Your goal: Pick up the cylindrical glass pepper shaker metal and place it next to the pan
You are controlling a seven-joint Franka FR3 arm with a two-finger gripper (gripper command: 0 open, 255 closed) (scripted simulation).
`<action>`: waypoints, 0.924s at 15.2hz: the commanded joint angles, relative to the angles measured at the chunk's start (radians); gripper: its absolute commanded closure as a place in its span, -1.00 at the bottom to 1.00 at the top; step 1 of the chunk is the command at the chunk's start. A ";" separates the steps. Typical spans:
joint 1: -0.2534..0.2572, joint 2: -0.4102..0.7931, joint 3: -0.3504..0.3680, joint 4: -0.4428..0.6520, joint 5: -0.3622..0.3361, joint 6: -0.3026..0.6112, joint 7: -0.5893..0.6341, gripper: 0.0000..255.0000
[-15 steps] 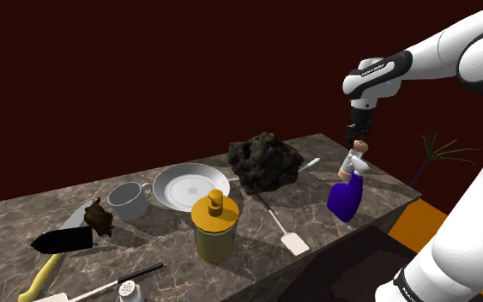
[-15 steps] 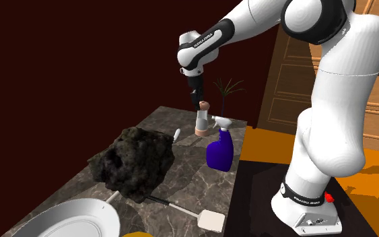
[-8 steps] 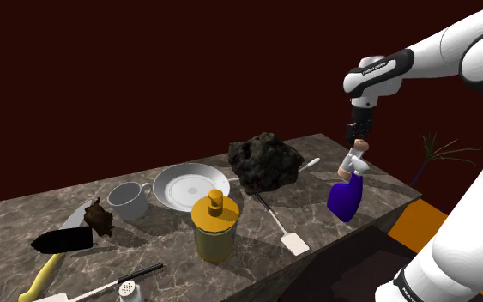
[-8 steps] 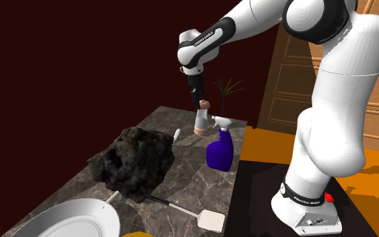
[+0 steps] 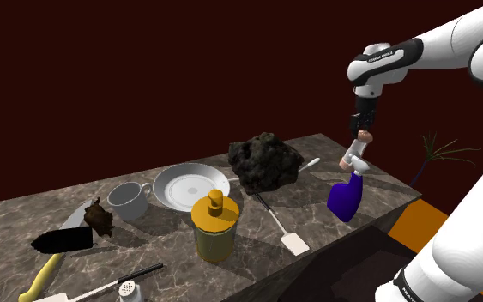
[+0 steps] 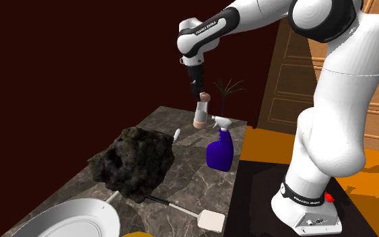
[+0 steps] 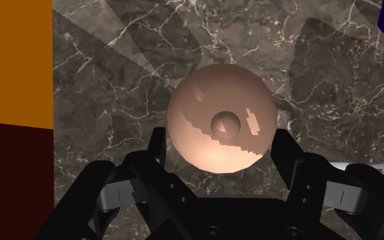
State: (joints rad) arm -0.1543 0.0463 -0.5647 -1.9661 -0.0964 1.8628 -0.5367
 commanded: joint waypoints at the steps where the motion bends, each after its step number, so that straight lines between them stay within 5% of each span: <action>1: 0.002 -0.011 0.001 0.017 -0.005 -0.027 0.003 1.00; 14: 0.007 -0.039 0.005 0.164 -0.015 -0.198 -0.003 1.00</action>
State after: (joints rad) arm -0.1465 0.0102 -0.5590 -1.8143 -0.1105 1.6792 -0.5368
